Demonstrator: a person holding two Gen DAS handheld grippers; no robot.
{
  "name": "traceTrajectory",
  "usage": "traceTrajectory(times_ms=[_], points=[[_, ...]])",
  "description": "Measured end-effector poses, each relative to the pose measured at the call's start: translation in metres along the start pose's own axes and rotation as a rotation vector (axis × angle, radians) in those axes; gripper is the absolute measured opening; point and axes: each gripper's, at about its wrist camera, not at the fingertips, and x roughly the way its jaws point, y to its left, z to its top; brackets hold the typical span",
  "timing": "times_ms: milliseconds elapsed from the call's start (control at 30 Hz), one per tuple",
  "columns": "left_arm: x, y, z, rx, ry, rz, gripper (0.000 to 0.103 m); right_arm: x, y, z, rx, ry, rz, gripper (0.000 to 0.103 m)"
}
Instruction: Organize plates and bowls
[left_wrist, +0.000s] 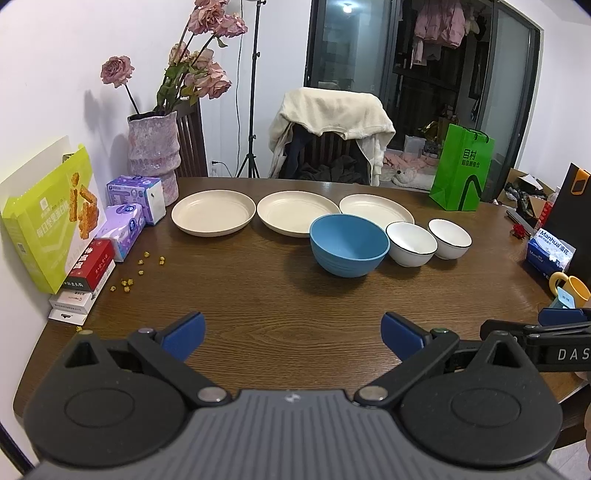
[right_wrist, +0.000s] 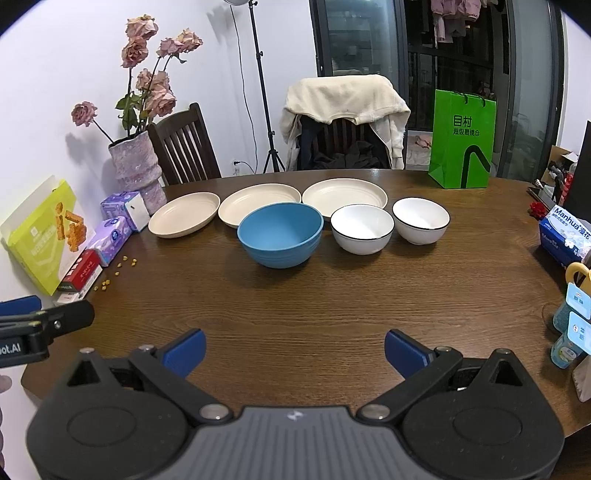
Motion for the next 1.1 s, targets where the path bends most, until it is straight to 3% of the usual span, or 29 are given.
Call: traceTrajectory(times_ms=[1100], points=[[0.028,0.011,0.028,-0.051,0.024,0.022,0.103,0.035,0.009,0.026,-0.018,0.03,0.028,0.103]])
